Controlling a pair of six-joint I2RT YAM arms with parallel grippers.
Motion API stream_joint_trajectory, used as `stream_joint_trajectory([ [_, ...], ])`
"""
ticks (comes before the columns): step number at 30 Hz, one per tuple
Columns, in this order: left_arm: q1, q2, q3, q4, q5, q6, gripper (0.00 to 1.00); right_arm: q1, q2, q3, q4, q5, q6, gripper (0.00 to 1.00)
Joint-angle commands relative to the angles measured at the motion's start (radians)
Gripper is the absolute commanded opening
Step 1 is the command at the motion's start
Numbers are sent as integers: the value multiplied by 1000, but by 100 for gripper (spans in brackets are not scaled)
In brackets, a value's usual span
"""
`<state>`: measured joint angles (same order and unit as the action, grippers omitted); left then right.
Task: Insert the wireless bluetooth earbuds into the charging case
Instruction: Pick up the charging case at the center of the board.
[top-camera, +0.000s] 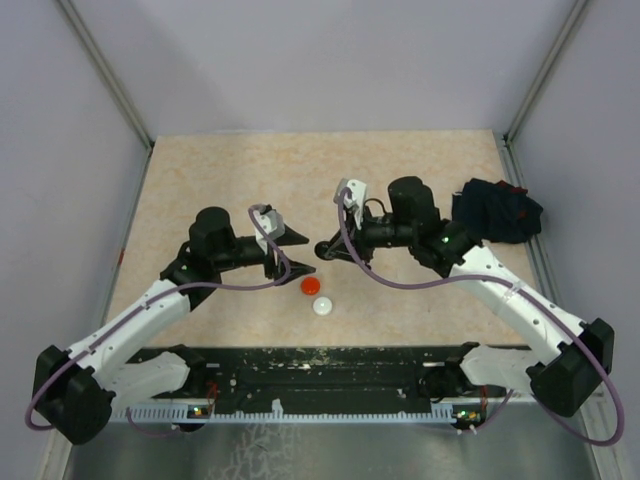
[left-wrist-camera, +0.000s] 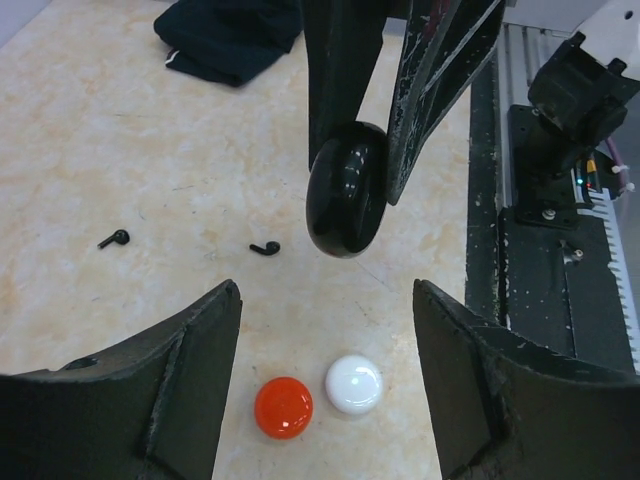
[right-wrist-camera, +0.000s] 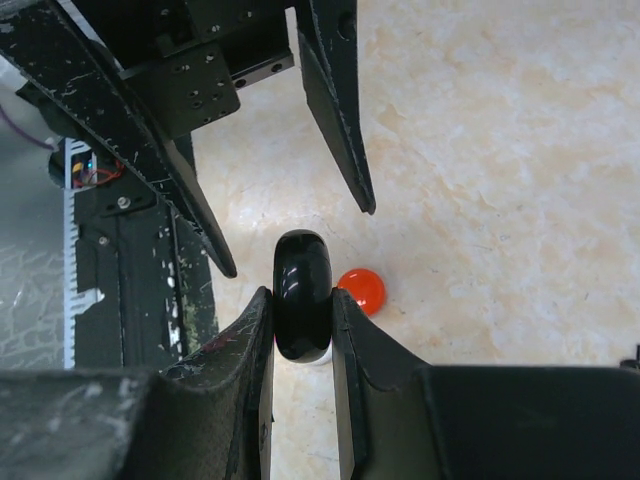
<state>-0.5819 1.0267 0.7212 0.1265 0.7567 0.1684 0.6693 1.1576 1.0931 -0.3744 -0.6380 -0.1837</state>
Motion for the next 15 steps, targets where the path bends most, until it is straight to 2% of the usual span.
stream_joint_trajectory([
  [1,5,0,26,38,90,-25,73,0,19,34,41,-105,-54,0],
  [8,7,11,20,60,120,-46,69,0,40,39,41,-175,-85,0],
  [15,10,45,25,87,179,-88,62,0,50,36,50,-178,-99,0],
])
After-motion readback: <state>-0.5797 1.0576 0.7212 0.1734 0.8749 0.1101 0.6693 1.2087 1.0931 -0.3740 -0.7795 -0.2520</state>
